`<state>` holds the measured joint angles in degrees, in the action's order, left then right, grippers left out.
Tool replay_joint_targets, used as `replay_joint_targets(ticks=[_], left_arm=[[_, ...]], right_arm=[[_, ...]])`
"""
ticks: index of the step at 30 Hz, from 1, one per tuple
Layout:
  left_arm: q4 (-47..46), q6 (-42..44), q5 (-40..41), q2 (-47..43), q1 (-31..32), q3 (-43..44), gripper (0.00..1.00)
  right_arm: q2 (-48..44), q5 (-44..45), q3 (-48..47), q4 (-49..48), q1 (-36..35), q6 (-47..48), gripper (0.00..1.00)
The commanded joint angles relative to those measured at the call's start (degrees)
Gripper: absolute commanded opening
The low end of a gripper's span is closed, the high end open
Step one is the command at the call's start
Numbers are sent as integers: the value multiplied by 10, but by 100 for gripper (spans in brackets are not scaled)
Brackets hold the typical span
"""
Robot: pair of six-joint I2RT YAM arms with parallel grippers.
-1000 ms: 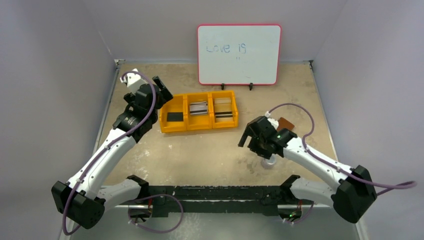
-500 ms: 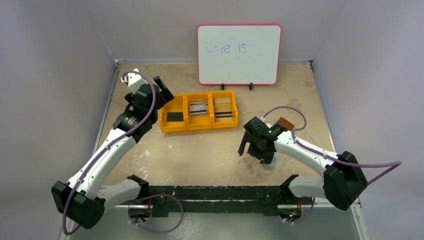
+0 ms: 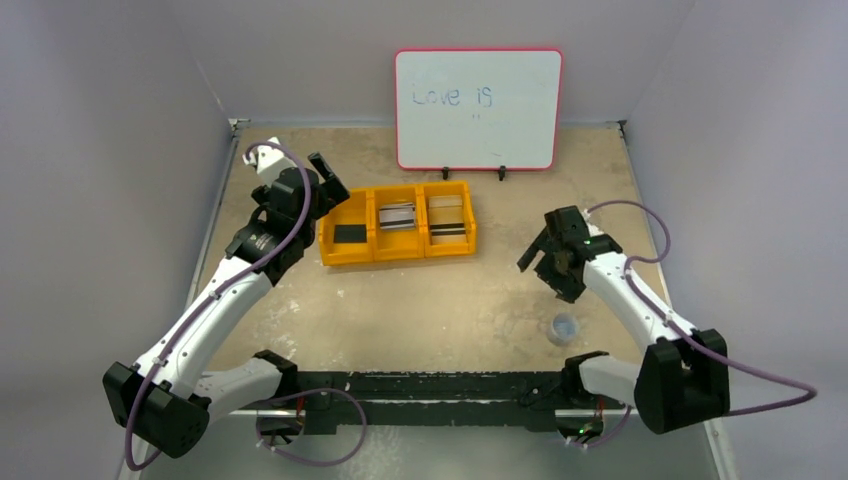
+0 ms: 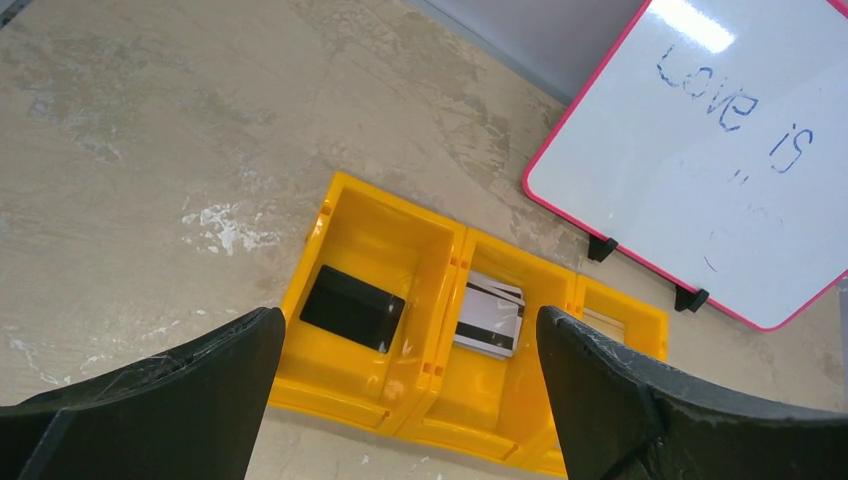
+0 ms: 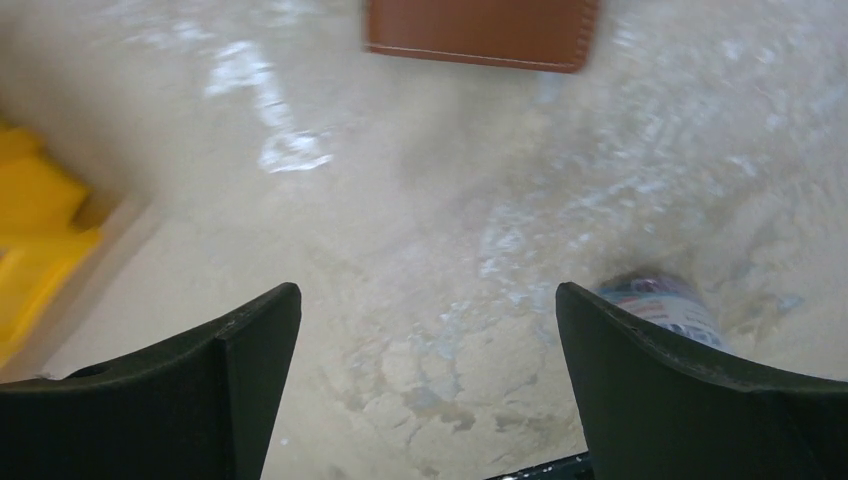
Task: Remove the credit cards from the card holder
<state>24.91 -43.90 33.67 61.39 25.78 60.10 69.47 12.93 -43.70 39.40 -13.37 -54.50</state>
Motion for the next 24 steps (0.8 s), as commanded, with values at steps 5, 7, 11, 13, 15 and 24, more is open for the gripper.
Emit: replay_joint_targets(ticks=[5, 7, 11, 13, 15, 24], left_arm=[[-35, -6, -18, -8, 0, 8, 97], [-34, -6, -20, -5, 0, 11, 97], [-36, -3, -19, -3, 0, 12, 97], [-37, -3, -20, -1, 0, 13, 97], [-40, -3, -24, -1, 0, 13, 97], [-28, -2, -25, -11, 0, 20, 97]], right_arm=[[-80, -207, -16, -20, -10, 129, 100], [-95, -223, 6, 22, -11, 97, 100], [-135, -203, 50, 47, -12, 29, 100], [-138, -166, 55, 48, -12, -3, 100], [-122, -146, 57, 53, -12, -32, 100], [-25, 9, -15, 111, -10, -82, 100]])
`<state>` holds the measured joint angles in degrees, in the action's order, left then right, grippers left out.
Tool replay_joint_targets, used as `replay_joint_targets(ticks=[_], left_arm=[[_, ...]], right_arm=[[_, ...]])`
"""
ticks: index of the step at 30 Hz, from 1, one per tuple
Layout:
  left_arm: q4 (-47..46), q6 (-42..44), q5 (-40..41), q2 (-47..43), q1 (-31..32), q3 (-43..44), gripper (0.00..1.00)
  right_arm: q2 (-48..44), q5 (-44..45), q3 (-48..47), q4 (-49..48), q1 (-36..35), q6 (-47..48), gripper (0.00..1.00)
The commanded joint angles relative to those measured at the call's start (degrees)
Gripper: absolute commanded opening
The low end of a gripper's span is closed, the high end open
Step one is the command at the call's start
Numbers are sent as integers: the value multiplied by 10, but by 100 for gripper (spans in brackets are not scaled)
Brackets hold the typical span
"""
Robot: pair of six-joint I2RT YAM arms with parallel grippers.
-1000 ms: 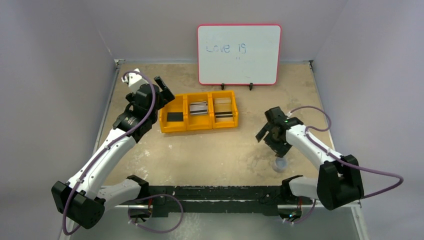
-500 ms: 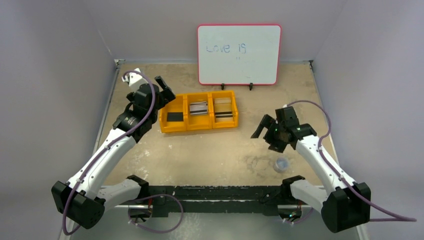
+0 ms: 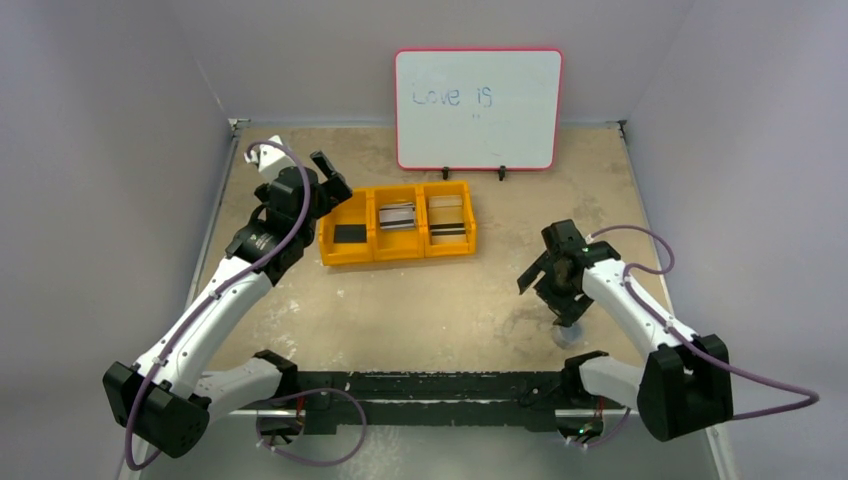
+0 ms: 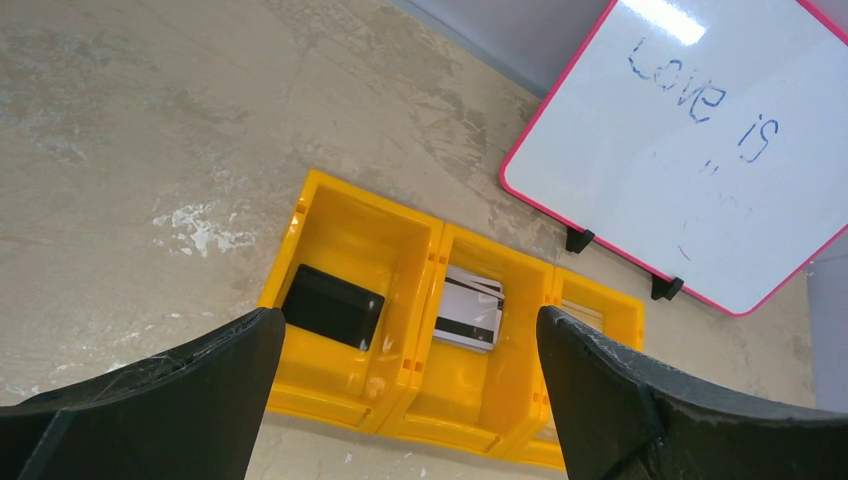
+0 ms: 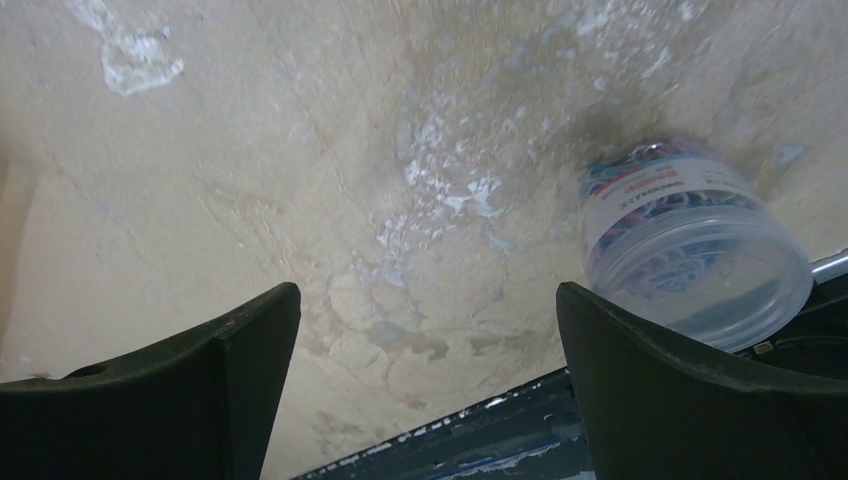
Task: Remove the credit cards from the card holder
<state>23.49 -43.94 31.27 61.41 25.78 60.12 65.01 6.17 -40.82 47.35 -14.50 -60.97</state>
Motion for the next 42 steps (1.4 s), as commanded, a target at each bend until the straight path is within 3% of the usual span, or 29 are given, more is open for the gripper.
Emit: replay_joint_targets(ticks=[1, 4, 10, 16, 22, 26, 31, 32, 37, 39, 42], left_arm=[[-12, -2, 1, -13, 0, 20, 97], [-13, -3, 8, -17, 0, 15, 97], [-16, 2, -4, -6, 0, 27, 97], [-18, 12, -12, -3, 0, 29, 97], [-15, 17, -19, -5, 0, 37, 97], [-10, 23, -28, -3, 0, 46, 97], [-4, 32, -25, 0, 0, 58, 97], [-4, 33, -24, 1, 0, 61, 97], [-1, 37, -36, 12, 0, 72, 97], [-1, 37, -40, 14, 0, 72, 97], [1, 36, -42, 13, 0, 70, 97]], right_arm=[[28, 86, -52, 26, 1, 6, 100], [21, 42, -55, 22, -8, 57, 100], [-36, -60, -22, 55, -10, 31, 100], [-14, -73, 3, 74, -28, -12, 100], [15, -3, -1, 91, -81, -146, 100], [56, 69, -45, 172, -80, -245, 100], [65, 124, -55, 183, -79, -290, 95], [61, 140, -57, 182, -75, -297, 92], [32, 197, -74, 171, -7, -278, 96], [28, 219, -62, 152, 7, -263, 91], [32, 268, -80, 149, 50, -234, 100]])
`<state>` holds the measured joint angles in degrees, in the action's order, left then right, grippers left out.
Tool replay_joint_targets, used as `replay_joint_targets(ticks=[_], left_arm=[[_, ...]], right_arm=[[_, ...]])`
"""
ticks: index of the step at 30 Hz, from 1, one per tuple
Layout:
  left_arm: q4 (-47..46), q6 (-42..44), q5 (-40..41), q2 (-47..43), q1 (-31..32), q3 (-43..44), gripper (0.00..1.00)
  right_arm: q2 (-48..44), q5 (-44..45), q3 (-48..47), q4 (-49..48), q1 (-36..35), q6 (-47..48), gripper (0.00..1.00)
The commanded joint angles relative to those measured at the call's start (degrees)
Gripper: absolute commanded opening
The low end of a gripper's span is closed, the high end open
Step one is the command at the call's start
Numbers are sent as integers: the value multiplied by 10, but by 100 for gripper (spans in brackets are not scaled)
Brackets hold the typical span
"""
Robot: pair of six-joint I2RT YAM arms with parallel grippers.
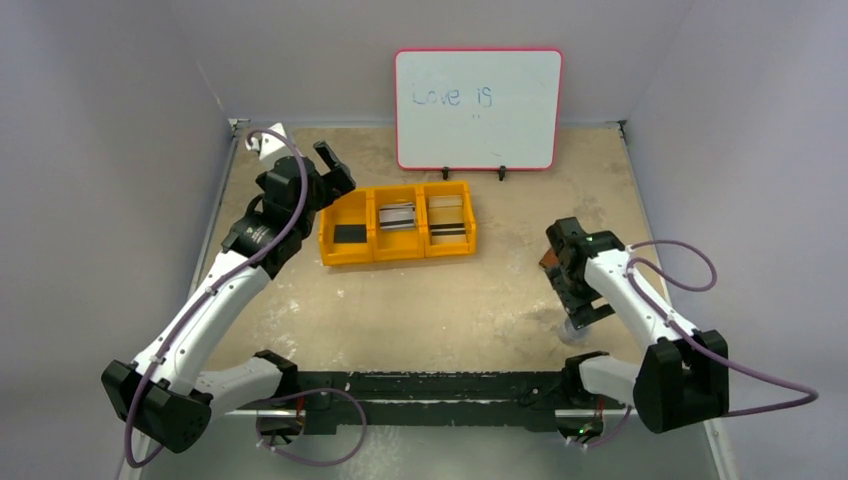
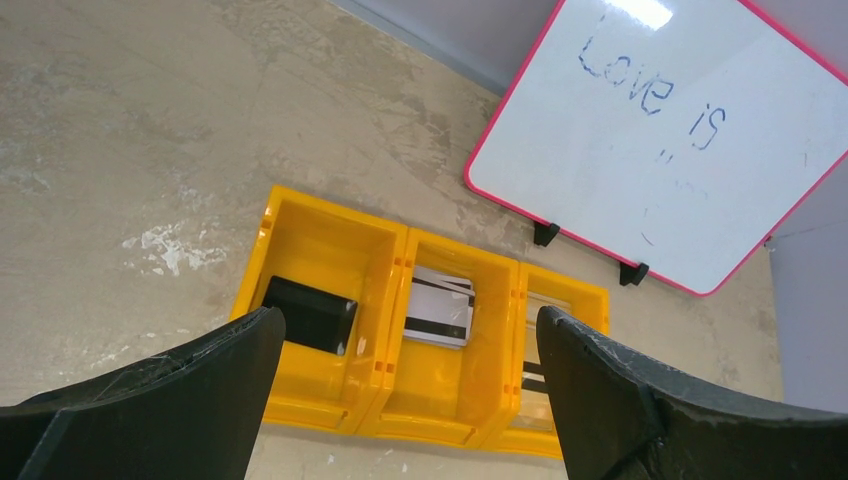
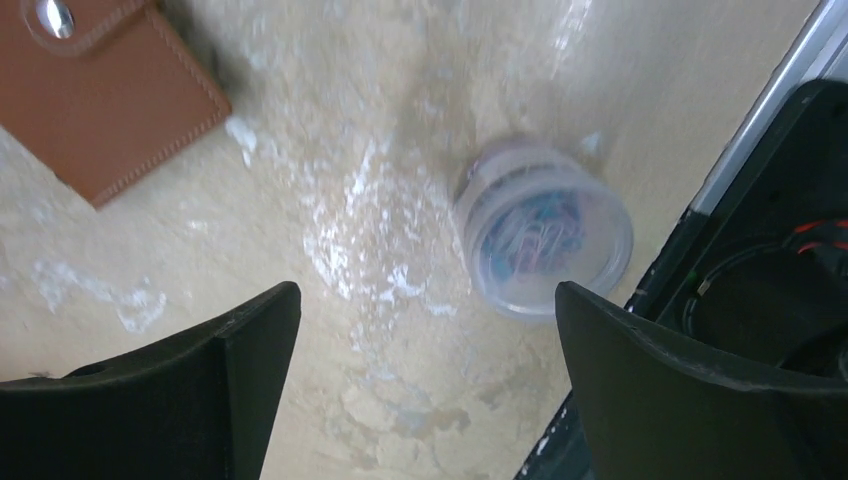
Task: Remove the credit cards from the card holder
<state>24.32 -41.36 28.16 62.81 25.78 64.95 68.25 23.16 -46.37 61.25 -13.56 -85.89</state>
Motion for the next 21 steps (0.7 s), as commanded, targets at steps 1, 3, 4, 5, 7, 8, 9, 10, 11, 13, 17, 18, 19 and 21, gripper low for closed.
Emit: replay_joint_targets(ticks=[1, 3, 4, 5, 7, 8, 9, 10, 11, 13, 17, 18, 19, 21], left_arm=[[-9, 9, -11, -1, 0, 18, 97], [-12, 6, -14, -2, 0, 14, 97], [-12, 4, -15, -2, 0, 13, 97], [-11, 3, -17, -3, 0, 12, 97], [-10, 2, -15, -6, 0, 10, 97], [-9, 1, -12, -9, 0, 9, 97], [-9, 1, -7, -13, 0, 6, 97], [-10, 0, -3, -16, 0, 4, 97], [-11, -1, 0, -18, -1, 1, 97], [-11, -3, 3, -21, 0, -1, 97], [-17, -8, 4, -22, 0, -6, 97], [-18, -10, 3, -22, 0, -6, 97], [-18, -11, 3, -22, 0, -6, 97], [-17, -13, 4, -25, 0, -8, 97]], right_arm=[[2, 108, -26, -5, 64, 48, 100], [9, 104, -20, -58, 120, 123, 100], [13, 85, -19, -84, 137, 154, 100], [15, 62, -20, -101, 140, 175, 100], [12, 31, -33, -112, 139, 208, 100], [1, 27, -38, -110, 136, 212, 100], [-17, 25, -43, -105, 134, 217, 100], [-39, 29, -51, -101, 134, 224, 100], [-59, 32, -62, -98, 134, 239, 100], [-97, 14, -84, -103, 134, 277, 100], [-147, -207, -39, -179, 134, 380, 100], [-152, -250, -16, -186, 133, 381, 100], [-152, -284, 5, -191, 131, 375, 100], [-153, -320, 47, -209, 114, 351, 100]])
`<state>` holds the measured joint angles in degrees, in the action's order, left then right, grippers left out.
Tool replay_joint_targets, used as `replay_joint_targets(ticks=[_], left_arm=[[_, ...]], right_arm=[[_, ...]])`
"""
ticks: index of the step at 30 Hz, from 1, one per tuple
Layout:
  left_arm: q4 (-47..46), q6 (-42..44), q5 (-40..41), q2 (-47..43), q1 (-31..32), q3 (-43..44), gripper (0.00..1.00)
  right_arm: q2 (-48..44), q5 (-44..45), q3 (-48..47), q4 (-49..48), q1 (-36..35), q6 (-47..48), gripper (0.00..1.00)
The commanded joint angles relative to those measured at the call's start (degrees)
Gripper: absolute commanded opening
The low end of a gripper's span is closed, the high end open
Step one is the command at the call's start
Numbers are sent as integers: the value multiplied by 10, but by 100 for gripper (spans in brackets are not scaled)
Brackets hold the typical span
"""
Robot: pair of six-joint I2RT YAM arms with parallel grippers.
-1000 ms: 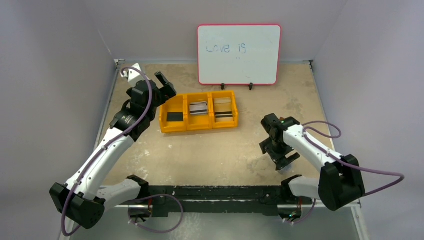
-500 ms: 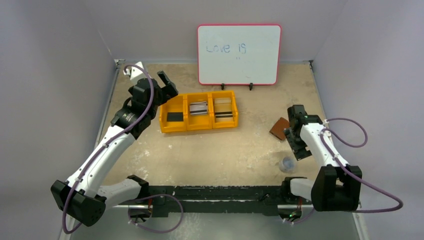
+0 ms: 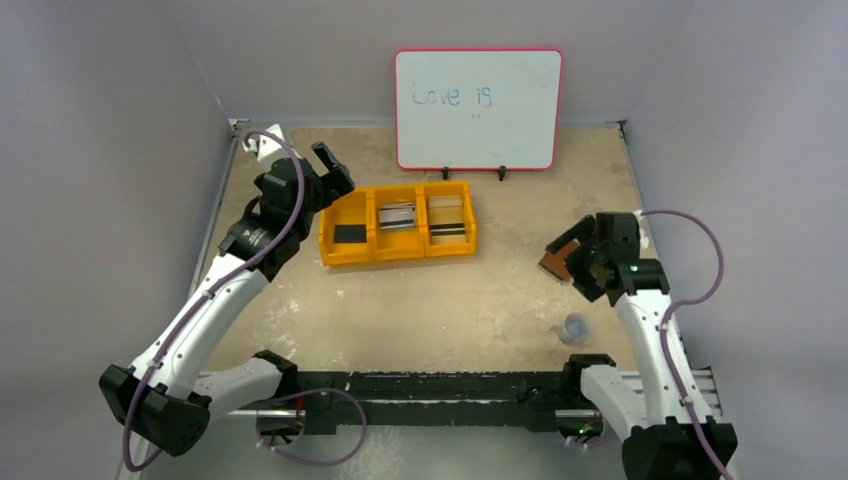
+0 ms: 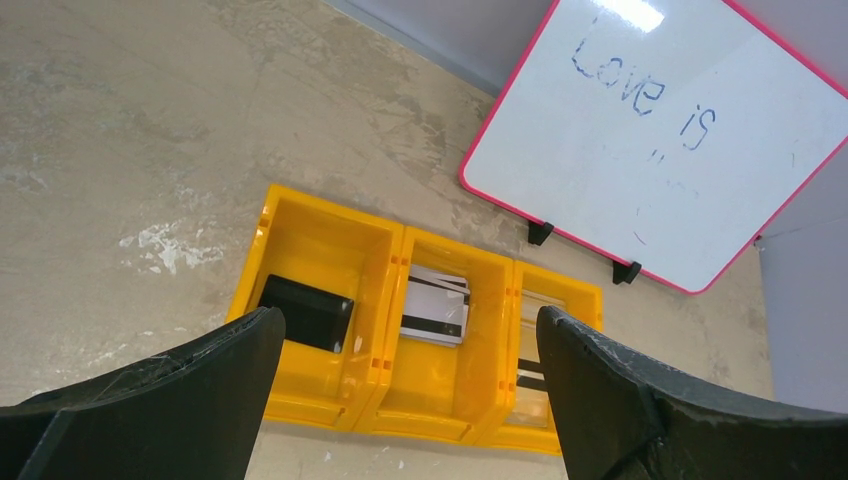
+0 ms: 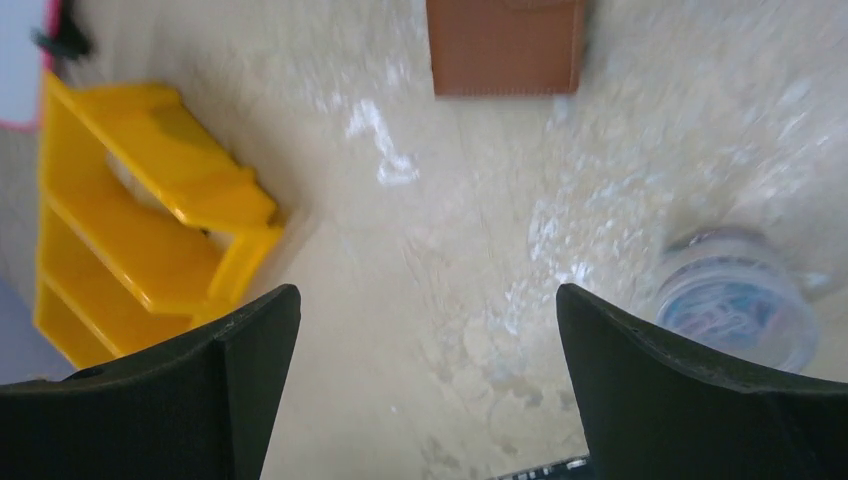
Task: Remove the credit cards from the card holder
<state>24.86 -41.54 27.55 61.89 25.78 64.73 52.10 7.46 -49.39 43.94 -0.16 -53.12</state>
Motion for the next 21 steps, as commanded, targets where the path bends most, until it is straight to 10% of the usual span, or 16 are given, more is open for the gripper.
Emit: replay_joint_targets(ticks=[1, 12, 21], left_arm=[[-24, -14, 11, -19, -1, -8, 97], [-16, -13, 13, -26, 0, 0, 97], [-1, -4, 16, -27, 0, 11, 97]], right_arm=[[13, -171, 96, -47, -33, 7, 100], [116, 91, 60, 60, -123, -191, 100], [131, 81, 63, 49, -102, -182, 100]])
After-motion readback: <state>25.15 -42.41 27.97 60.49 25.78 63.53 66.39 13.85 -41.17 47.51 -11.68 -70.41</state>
